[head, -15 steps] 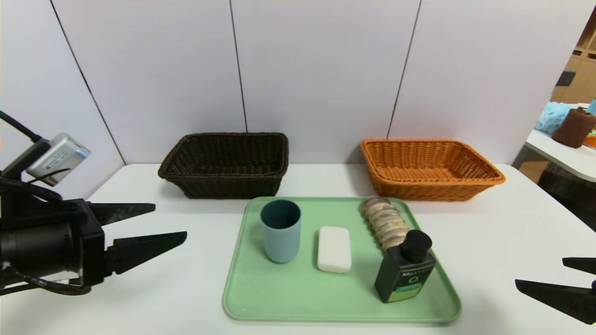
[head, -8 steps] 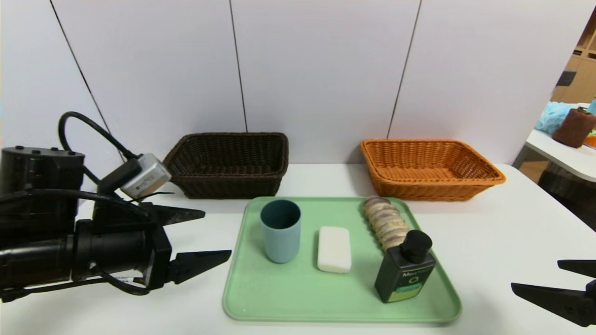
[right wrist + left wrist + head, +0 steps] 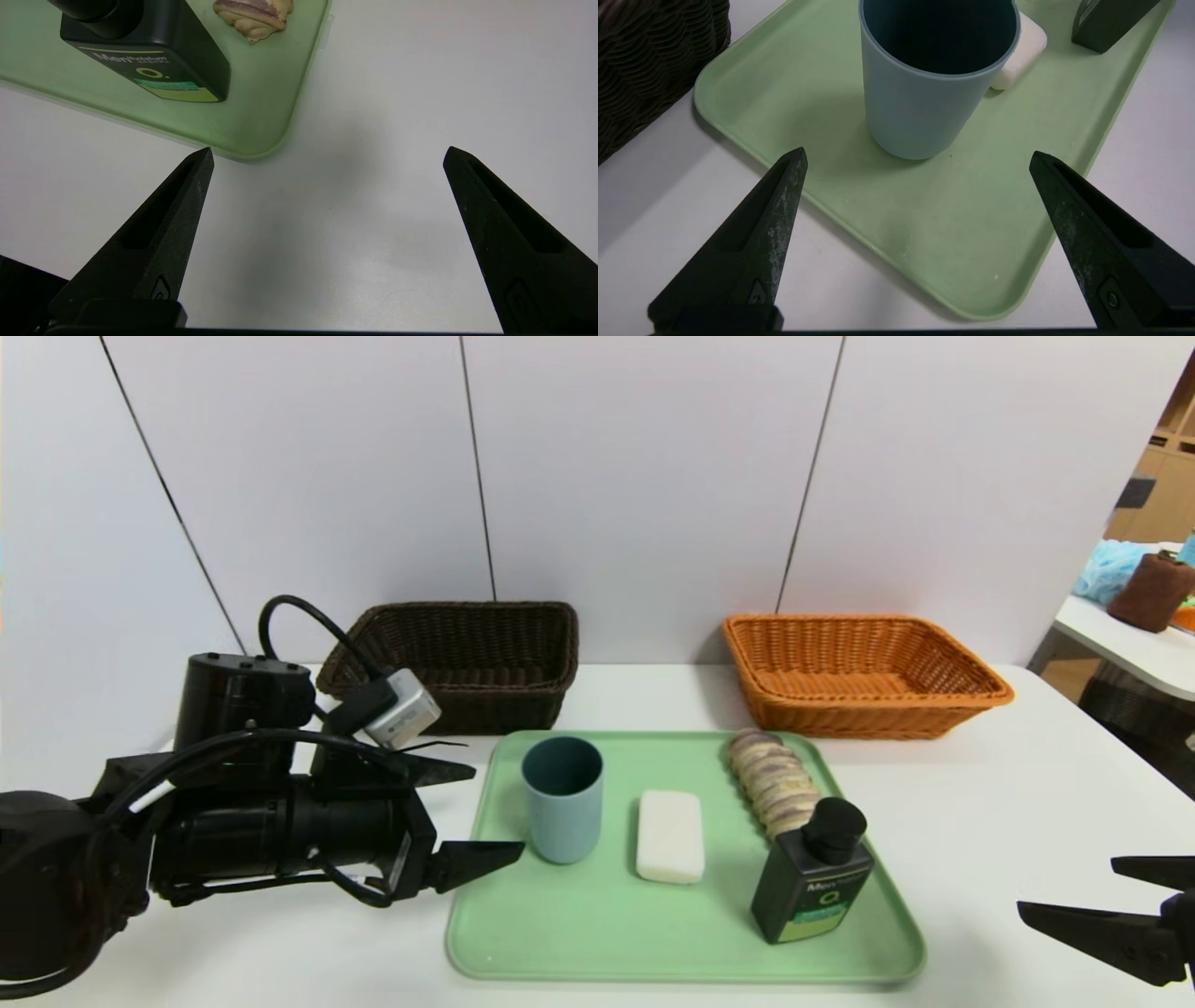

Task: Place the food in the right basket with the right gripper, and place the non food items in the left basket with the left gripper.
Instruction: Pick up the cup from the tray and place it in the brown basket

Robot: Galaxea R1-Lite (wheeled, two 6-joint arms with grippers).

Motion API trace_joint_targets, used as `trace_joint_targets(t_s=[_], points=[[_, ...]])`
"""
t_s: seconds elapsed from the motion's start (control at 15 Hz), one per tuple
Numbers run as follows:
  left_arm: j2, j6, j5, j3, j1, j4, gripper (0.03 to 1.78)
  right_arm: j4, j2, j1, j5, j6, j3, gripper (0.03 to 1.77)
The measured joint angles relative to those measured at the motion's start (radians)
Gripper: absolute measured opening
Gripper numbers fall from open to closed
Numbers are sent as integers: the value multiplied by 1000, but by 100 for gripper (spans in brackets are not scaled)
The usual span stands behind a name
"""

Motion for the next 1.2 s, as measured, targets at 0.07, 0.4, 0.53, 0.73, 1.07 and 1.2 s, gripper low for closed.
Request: trace_joint_targets(t_s=[0.07, 0.4, 0.53, 0.73, 1.07, 1.2], points=[[18, 0, 0, -4, -3, -11, 169, -12, 2, 0, 0, 0, 4, 170], [139, -9, 0, -23, -41, -162, 169, -47, 5, -1, -3, 0, 22, 170], [184, -24, -1, -51, -68, -215, 169, -47, 6, -3, -4, 0, 23, 170], [224, -100, -1, -109, -109, -221, 169, -47, 6, -8, -3, 0, 24, 170], [271, -113, -1, -151, -125, -221, 169, -47, 7, -12, -2, 0, 23, 170], [280, -114, -1, -154, -127, -221, 169, -48, 7, -12, -1, 0, 23, 170]])
